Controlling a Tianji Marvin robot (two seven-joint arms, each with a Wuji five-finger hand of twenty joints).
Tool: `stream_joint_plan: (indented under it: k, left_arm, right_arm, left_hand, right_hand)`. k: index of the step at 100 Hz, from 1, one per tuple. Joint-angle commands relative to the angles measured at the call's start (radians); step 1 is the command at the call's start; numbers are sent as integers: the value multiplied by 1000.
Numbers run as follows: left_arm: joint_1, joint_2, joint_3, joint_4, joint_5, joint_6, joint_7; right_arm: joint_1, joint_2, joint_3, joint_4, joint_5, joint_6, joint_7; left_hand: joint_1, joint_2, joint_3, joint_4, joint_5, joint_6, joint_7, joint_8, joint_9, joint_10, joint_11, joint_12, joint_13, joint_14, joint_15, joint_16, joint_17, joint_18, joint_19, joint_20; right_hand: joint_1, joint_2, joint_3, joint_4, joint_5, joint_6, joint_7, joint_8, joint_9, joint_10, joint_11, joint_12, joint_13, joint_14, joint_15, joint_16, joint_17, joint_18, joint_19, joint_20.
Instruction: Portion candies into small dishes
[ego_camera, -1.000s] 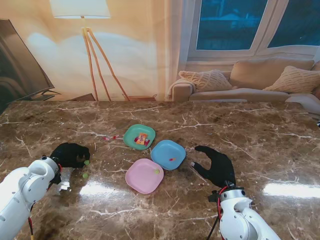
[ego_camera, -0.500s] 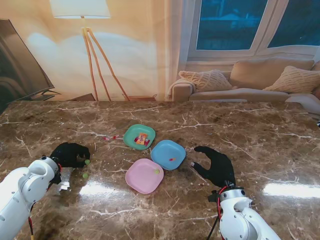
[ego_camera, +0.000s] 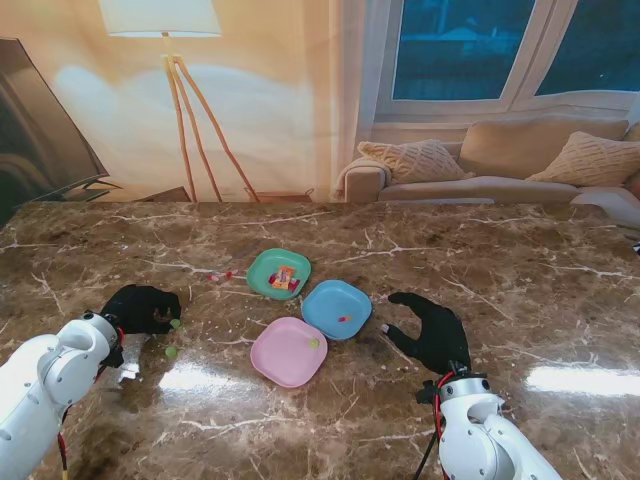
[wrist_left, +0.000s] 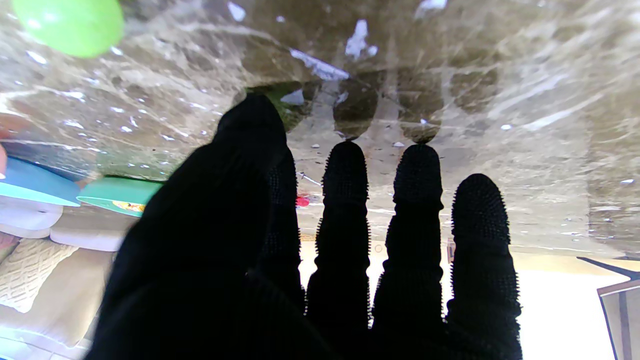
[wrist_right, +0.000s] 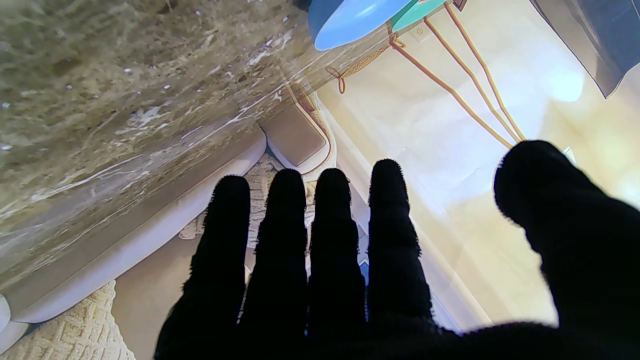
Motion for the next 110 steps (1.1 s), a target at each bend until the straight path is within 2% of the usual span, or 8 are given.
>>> stream_joint_plan:
  k: [1, 7, 24, 76, 95, 110]
  left_arm:
    - [33, -7, 14, 40, 6, 2, -13]
    - [33, -7, 15, 41, 4, 1, -9]
    - [28, -9, 20, 52, -5, 0, 2]
    - [37, -23, 12, 52, -34, 16, 54]
    - [52, -31, -5, 20, -46, 25, 70]
    - [66, -40, -25, -41, -49, 33, 83]
  right_arm:
    - [-5, -2, -1, 9, 6, 0, 11]
    - [-5, -2, -2, 10, 7, -1, 12]
    - [-3, -2, -4, 14, 10, -2, 12]
    - [1, -2, -7, 20, 11, -6, 11]
    - [2, -2, -8, 21, 11, -6, 11]
    - [4, -3, -9, 23, 11, -6, 7]
  left_hand:
    - [55, 18, 23, 20, 40, -30, 49, 7, 53, 2, -23, 7, 122, -26, 22, -33, 7, 36, 23, 24]
    - [51, 18, 38, 15, 52, -38, 76, -9, 81, 2, -58, 35, 128, -24, 26, -34, 9, 40, 33, 22]
    - [59, 30, 38, 14, 81, -57, 103, -6, 113, 2, -73, 46, 139, -19, 31, -34, 17, 44, 42, 25]
    - [64, 38, 28, 16, 82, -65, 124, -8, 133, -9, -109, 73, 137, -16, 30, -37, 4, 54, 41, 25]
    - [65, 41, 25, 16, 78, -63, 128, -4, 132, -8, -115, 76, 136, -17, 29, -38, 3, 54, 40, 26]
    - [66, 43, 22, 16, 78, -69, 126, -4, 132, -9, -120, 77, 135, -17, 29, -38, 3, 56, 40, 27]
  right_hand:
    - [-29, 11, 17, 16, 5, -21, 2, 11, 14, -7, 5, 18, -24, 5, -2, 16, -5, -9, -20, 26]
    - [-28, 11, 17, 16, 6, -22, 2, 11, 14, -5, 6, 18, -23, 4, -2, 16, -5, -9, -20, 26]
    - [-28, 11, 17, 16, 3, -23, 1, 10, 14, -5, 6, 18, -24, 3, -2, 16, -5, -9, -21, 26]
    - [-28, 12, 18, 16, 2, -25, 1, 10, 17, -5, 6, 20, -24, 3, -2, 16, -4, -10, -21, 28]
    - [-28, 11, 18, 16, 2, -26, 0, 10, 16, -5, 6, 20, -24, 3, -3, 16, -4, -10, -22, 28]
    - [-27, 11, 18, 16, 1, -25, 0, 9, 16, -4, 6, 20, -24, 4, -2, 16, -4, -9, -22, 28]
